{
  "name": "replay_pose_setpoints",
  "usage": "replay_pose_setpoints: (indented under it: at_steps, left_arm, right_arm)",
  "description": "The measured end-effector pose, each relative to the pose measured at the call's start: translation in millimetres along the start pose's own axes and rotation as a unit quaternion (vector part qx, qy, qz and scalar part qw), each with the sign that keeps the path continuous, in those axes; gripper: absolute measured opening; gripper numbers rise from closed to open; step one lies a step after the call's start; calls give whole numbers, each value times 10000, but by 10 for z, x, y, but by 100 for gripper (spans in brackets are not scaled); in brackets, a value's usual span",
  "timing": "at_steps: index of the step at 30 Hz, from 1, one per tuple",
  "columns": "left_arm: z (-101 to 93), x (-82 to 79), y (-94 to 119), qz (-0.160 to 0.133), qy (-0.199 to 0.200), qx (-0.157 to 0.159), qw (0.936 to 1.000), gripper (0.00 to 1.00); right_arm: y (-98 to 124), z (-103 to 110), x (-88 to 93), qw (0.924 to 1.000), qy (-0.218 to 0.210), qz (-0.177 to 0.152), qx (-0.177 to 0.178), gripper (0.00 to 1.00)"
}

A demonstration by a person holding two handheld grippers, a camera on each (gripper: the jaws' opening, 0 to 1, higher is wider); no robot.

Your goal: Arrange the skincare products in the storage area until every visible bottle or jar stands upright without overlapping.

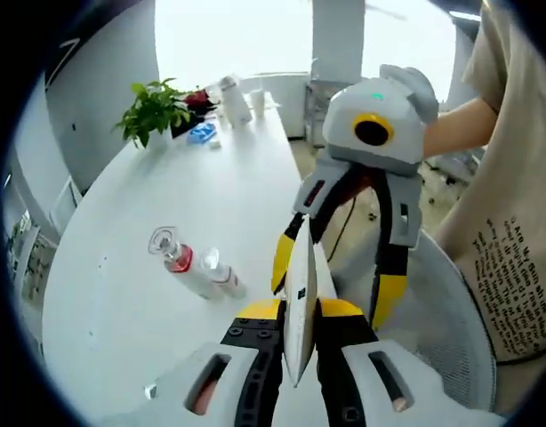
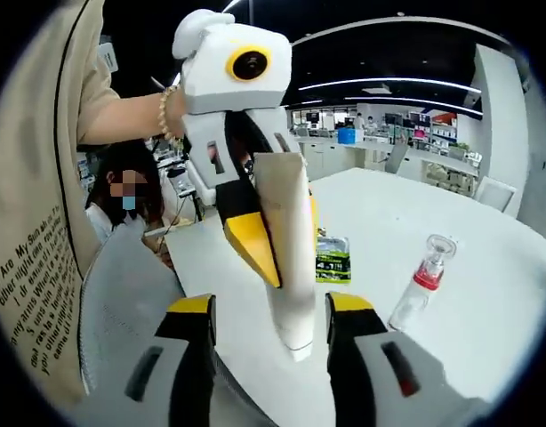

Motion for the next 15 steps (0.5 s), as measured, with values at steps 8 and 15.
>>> replay_pose_setpoints:
  at_steps: [8, 15]
  left_arm:
    - [492, 91, -237, 59, 348, -218, 9991, 8]
    - [824, 105, -337, 107, 369, -470, 9982, 8]
  right_arm:
    - [28, -51, 165, 9981, -307, 157, 511, 72]
    - [34, -23, 233, 9948, -610, 196, 793, 77]
Point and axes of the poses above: the point that each gripper's makers call its tool centre point, and the gripper's own axes: y roughly backward along the fingers, z roughly to its left, x roughly out of its underside, the point moved 5 cm from there along y, roughly backward along the fingers, and after that the axes turned 15 degrees about y, right-handed, at the moved point
